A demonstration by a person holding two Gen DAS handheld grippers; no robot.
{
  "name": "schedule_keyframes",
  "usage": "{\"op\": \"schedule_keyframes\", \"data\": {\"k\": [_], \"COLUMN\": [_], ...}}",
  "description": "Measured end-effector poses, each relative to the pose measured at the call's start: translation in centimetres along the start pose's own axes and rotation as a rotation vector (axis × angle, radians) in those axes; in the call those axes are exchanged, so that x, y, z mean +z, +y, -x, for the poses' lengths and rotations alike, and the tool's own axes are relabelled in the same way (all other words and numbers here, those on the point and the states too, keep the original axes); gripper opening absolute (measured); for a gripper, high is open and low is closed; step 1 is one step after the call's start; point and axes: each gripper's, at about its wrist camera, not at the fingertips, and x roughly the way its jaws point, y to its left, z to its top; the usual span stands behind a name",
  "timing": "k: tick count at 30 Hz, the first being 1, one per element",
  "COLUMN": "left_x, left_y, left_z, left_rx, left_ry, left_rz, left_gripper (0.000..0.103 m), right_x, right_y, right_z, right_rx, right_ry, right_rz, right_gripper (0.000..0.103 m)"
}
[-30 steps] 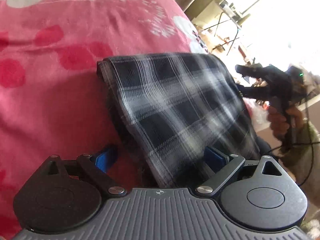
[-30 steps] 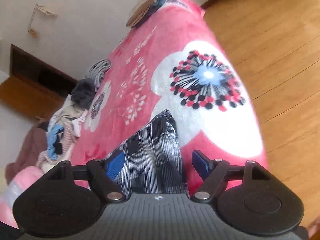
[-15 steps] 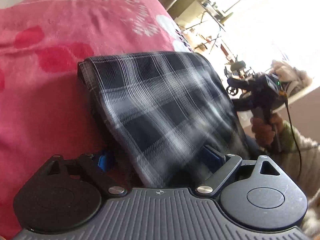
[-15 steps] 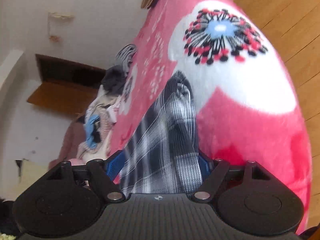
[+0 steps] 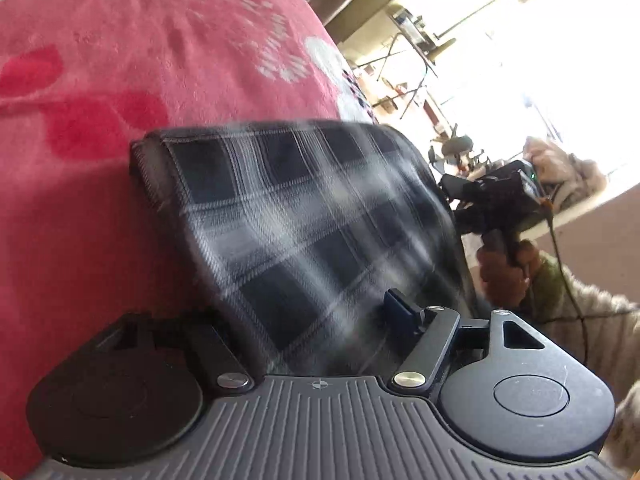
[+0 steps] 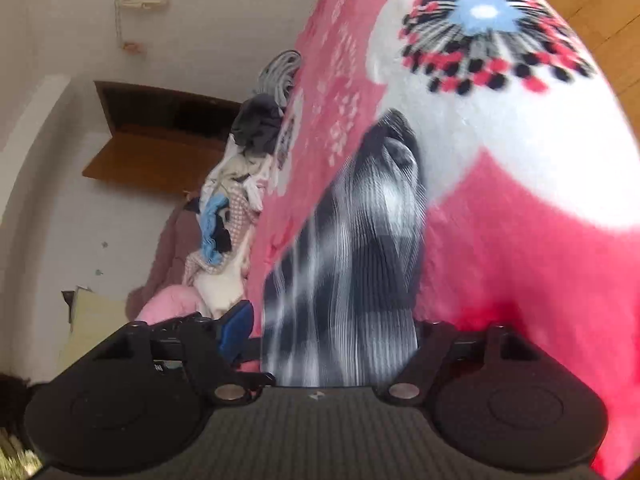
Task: Fold clothes
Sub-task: 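Lift the folded plaid shorts off the bedspread with both grippers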
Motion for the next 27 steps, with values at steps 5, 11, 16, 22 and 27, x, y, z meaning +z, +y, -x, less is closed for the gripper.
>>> {"op": "schedule_keyframes", "data": {"k": [5, 11, 16, 22, 27], "left_x": [-0.7, -0.8, -1.0, 0.1, 2.0], "left_y": [0.0, -1.3, -2.5, -5.1, -8.3], "left_z": [0.6, 1.4, 3.5, 6.8, 11.3], "left_rx": [0.044, 0.110, 0.092, 0.087, 0.106], "left_ry": [-0.030, -0.073, -0.123, -0.236, -0.381], "left_rz": [0.005, 0.002, -0.021, -0.090, -0.200], "left_gripper": [0.046, 0.020, 0.016, 0.015, 0.014], "right_x": [0.0, -0.8, -1.7, -2.8, -3.2], "right_y": [0.3, 1.7, 6.0, 11.7, 18.3], "right_z": [-0.4, -0.6, -0.1, 1.1, 1.5], "right_rx": [-0.016, -0.113, -0.160, -0.184, -0.174], "right_ry": [0.019, -0.007, -0.024, -0.085, -0.167], "right_rz": [0.023, 0.080, 0.201, 0.340, 0.482], "right_gripper": [0.053, 0.025, 0.023, 0.022, 0.022]}}
